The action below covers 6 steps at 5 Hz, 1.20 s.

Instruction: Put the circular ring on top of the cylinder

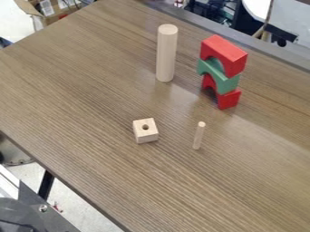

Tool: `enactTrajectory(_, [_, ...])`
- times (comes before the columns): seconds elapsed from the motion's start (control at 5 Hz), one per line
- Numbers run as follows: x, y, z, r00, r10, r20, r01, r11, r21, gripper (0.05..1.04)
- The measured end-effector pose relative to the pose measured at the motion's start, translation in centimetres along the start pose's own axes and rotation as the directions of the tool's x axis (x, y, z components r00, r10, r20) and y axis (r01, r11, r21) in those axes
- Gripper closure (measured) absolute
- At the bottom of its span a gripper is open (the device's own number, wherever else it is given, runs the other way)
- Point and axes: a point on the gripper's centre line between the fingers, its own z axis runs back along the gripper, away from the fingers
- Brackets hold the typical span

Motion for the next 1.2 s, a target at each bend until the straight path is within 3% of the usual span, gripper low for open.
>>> enactTrajectory(0.2, [-0.4,-1.2,1.1,0.996,-0.001,-0.089,-0.007,0.996,-0.089,0.339])
enactTrajectory(0.4, [-0.4,-1.5,2.5,0.972,-0.018,-0.234,-0.027,0.982,-0.187,0.339])
enactTrajectory(0.6, [0.8,-1.6,3.1,0.963,-0.079,-0.257,0.009,0.966,-0.259,0.339])
enactTrajectory(1.2, [2.3,-2.1,2.0,0.976,-0.133,-0.170,0.081,0.956,-0.283,0.339])
